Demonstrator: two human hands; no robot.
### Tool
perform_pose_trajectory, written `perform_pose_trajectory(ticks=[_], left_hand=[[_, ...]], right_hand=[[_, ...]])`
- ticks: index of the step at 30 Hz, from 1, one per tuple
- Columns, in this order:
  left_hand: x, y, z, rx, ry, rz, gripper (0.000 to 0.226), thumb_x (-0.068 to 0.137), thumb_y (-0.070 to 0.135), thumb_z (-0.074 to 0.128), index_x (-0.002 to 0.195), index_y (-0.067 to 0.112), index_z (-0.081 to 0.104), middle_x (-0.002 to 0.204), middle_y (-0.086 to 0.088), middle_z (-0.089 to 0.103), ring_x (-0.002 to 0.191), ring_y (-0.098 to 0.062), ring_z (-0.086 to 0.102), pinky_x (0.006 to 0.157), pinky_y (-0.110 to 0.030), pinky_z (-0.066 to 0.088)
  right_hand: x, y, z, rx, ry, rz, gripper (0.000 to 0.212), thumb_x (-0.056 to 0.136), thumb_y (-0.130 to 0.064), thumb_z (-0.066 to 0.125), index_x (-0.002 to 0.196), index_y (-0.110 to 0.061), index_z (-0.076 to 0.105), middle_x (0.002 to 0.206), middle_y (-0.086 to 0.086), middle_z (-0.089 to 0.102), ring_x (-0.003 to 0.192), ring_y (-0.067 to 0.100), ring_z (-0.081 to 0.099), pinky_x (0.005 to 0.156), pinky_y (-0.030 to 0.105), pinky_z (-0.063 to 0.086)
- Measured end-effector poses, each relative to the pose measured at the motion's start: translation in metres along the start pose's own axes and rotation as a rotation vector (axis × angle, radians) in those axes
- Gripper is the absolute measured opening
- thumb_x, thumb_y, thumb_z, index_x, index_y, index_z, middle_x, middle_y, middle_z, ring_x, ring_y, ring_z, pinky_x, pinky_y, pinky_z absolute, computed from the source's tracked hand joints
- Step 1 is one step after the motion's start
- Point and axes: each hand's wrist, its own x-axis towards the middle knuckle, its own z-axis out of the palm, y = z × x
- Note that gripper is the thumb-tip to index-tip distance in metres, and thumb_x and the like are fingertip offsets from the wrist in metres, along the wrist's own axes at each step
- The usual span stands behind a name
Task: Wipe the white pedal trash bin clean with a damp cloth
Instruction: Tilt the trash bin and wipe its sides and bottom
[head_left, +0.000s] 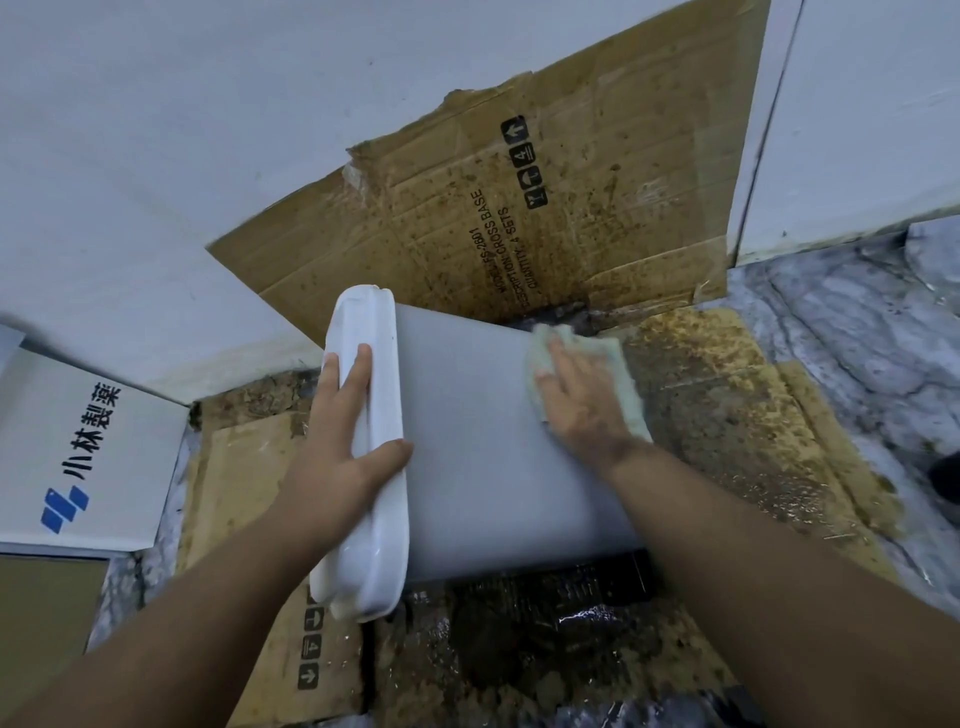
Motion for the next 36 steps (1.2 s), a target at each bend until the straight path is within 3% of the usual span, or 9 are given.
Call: perform_pose_trajectory(ticks=[4,8,11,15,19,24,28,31,36], left_hand=[[0.002,-0.003,0.000,-0.013,0.014,0.011,0.102,0.062,0.067,0.056,0.154,0.056,0.014,0.167,0.024,-0.001,0.150,0.005,0.008,0.113,-0.029,0.018],[0.001,-0.003,-0.002,-0.018,0.013,0.003,0.103,0.061,0.067,0.055,0.155,0.054,0.015,0.166,0.024,0.001,0.148,0.008,0.006,0.112,-0.025,0.014],[0.000,-0.003,-0.002,-0.003,0.003,0.005,0.103,0.062,0.068,0.056,0.155,0.055,0.012,0.166,0.025,-0.001,0.149,0.005,0.008,0.112,-0.028,0.016],[-0.001,0.003,0.000,0.003,-0.010,0.020,0.103,0.062,0.069,0.055,0.154,0.058,0.009,0.165,0.027,-0.007,0.144,0.008,0.009,0.110,-0.028,0.018],[0.001,0.006,0.001,0.032,-0.020,0.029,0.103,0.063,0.070,0.052,0.154,0.057,0.006,0.165,0.028,-0.011,0.140,0.012,0.008,0.107,-0.027,0.018],[0.002,0.003,-0.001,0.024,-0.011,0.021,0.104,0.061,0.068,0.053,0.155,0.055,0.009,0.166,0.025,-0.009,0.143,0.011,0.007,0.107,-0.025,0.016],[0.002,0.002,-0.004,-0.004,-0.037,0.010,0.103,0.063,0.065,0.060,0.153,0.058,0.010,0.165,0.027,-0.009,0.148,0.007,0.005,0.110,-0.026,0.018],[-0.001,0.000,-0.009,-0.013,-0.078,0.010,0.100,0.072,0.059,0.067,0.152,0.061,0.008,0.163,0.032,-0.012,0.149,0.007,0.006,0.113,-0.030,0.022],[-0.004,0.000,-0.003,0.004,-0.064,0.081,0.095,0.076,0.061,0.065,0.152,0.062,0.007,0.161,0.034,-0.016,0.150,0.008,-0.004,0.117,-0.031,0.014]], right_hand=[[0.004,-0.091,0.013,0.099,-0.039,-0.235,0.060,0.102,-0.047,0.024,0.158,-0.029,0.016,0.167,0.000,0.013,0.155,0.026,0.003,0.124,0.048,-0.002],[0.018,-0.081,0.008,0.063,-0.060,-0.269,0.060,0.099,-0.054,0.028,0.157,-0.041,0.014,0.167,-0.008,0.012,0.155,0.022,0.003,0.124,0.044,-0.004],[0.031,-0.019,-0.001,-0.012,-0.046,-0.116,0.070,0.094,-0.059,0.015,0.157,-0.028,0.024,0.165,0.002,0.024,0.152,0.023,0.021,0.123,0.046,0.009],[0.021,0.046,-0.019,-0.061,-0.080,0.007,0.057,0.103,-0.034,0.024,0.144,-0.001,0.045,0.156,0.028,0.031,0.139,0.049,0.038,0.116,0.058,0.024],[0.012,0.019,-0.012,0.040,-0.040,0.174,0.080,0.092,-0.061,0.012,0.158,-0.017,0.021,0.165,0.014,0.018,0.151,0.037,0.016,0.123,0.052,0.009],[0.015,-0.094,0.015,0.099,-0.038,-0.195,0.065,0.100,-0.057,0.012,0.159,-0.030,0.013,0.167,0.001,0.013,0.155,0.029,0.003,0.124,0.051,0.000],[0.025,-0.088,0.008,0.139,-0.024,-0.271,0.056,0.103,-0.051,0.023,0.156,-0.034,0.022,0.165,-0.004,0.021,0.154,0.024,0.011,0.124,0.049,0.002],[0.035,-0.023,-0.001,0.152,0.008,-0.055,0.070,0.097,-0.063,0.015,0.154,-0.027,0.033,0.161,0.002,0.033,0.150,0.028,0.026,0.121,0.052,0.015],[-0.001,0.033,-0.013,0.318,0.179,0.215,0.047,0.104,-0.033,0.037,0.142,-0.013,0.055,0.149,0.011,0.050,0.141,0.031,0.043,0.120,0.041,0.027]])
